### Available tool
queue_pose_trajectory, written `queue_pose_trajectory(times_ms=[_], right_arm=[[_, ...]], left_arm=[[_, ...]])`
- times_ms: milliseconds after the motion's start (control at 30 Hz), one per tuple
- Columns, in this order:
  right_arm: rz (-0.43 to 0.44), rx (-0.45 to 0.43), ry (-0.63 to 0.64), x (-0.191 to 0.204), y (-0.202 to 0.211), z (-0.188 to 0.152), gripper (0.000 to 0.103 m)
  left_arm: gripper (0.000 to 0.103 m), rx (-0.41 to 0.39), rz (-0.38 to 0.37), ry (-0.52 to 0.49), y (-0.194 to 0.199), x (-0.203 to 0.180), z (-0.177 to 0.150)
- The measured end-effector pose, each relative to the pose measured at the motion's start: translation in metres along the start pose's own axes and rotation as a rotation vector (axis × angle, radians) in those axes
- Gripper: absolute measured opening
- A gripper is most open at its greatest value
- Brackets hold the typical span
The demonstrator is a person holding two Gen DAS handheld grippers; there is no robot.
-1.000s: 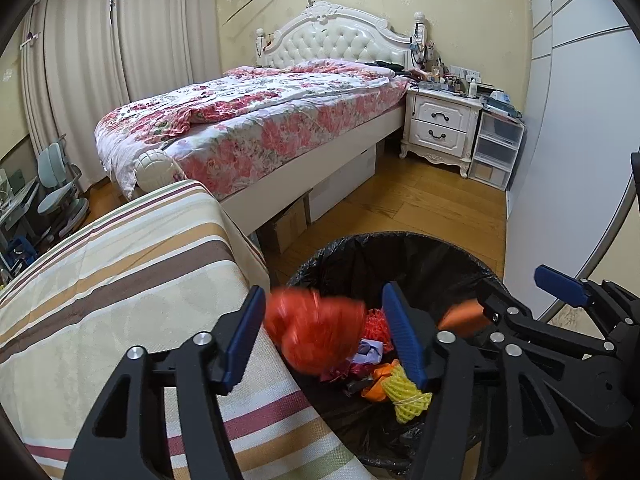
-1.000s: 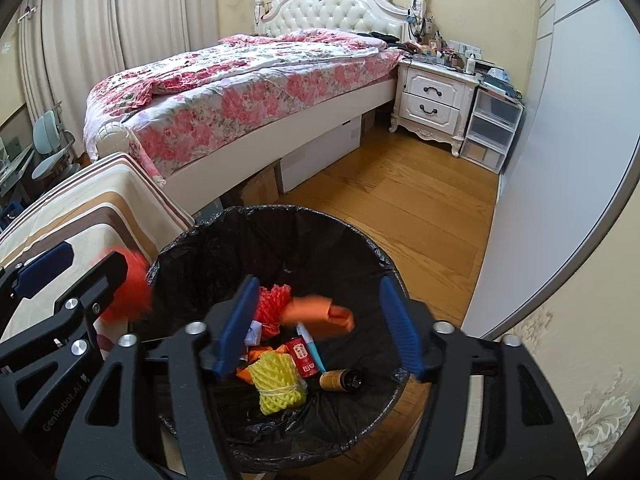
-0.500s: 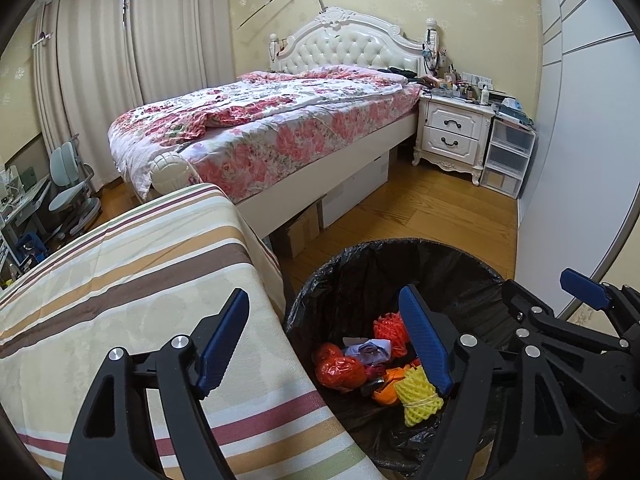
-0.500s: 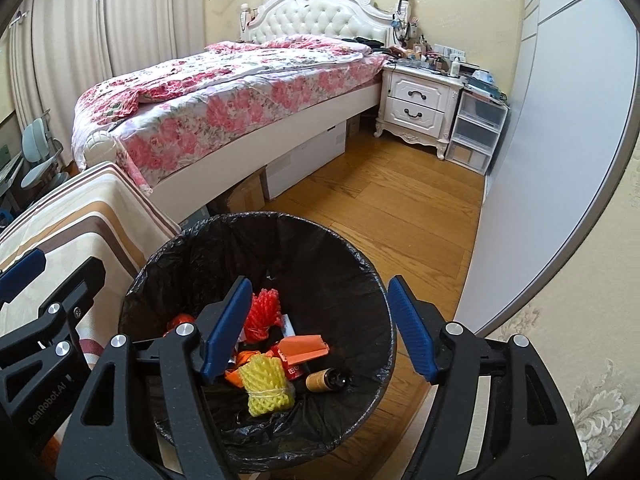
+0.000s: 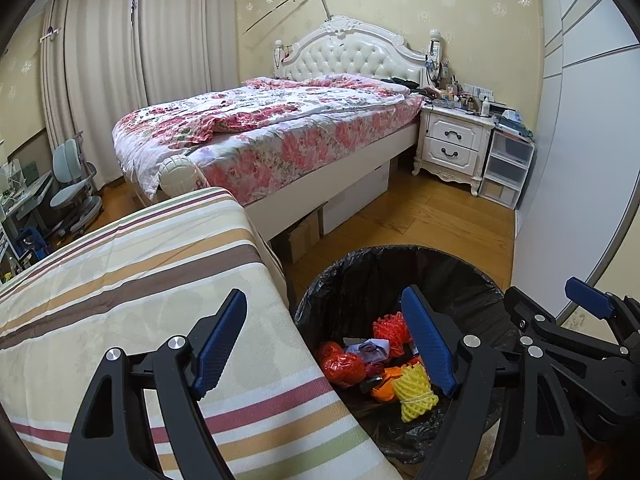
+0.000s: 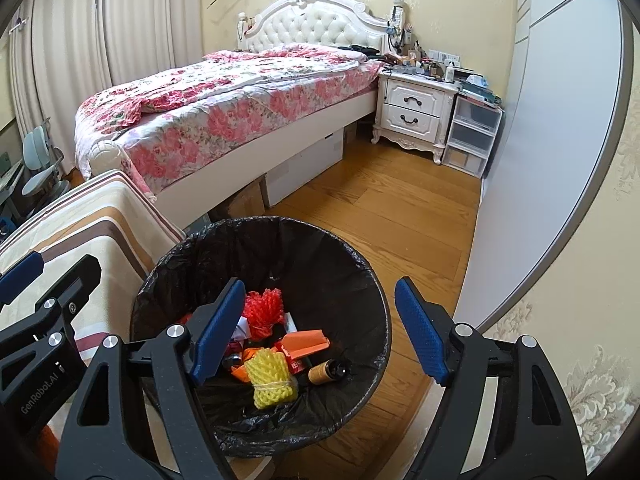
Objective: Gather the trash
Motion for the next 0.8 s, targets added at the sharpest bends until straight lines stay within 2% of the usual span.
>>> queue_pose_trajectory(times_ms=[400, 800], right_arm=[[0.018, -0.021, 0.016, 0.009, 0.031, -0.013, 0.076], [0.073, -0.060, 0.046, 0.027, 0.071, -0.024, 0.076]], left_arm=[[0.077, -0.020, 0.012, 0.026, 0.033, 0.015, -0.012], [0.077, -0.051, 0.043, 0.057, 0.074, 0.033, -0.027]])
Point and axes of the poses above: each gripper's, at about its wrist camera, not at the fingertips, and y roughly against the way its jaws point, x to its left, z to its top, the point moved 3 cm from there along -y, roughly the way its jaws point, and after that the axes turned 7 degrees about -z, right-handed, at the moved point
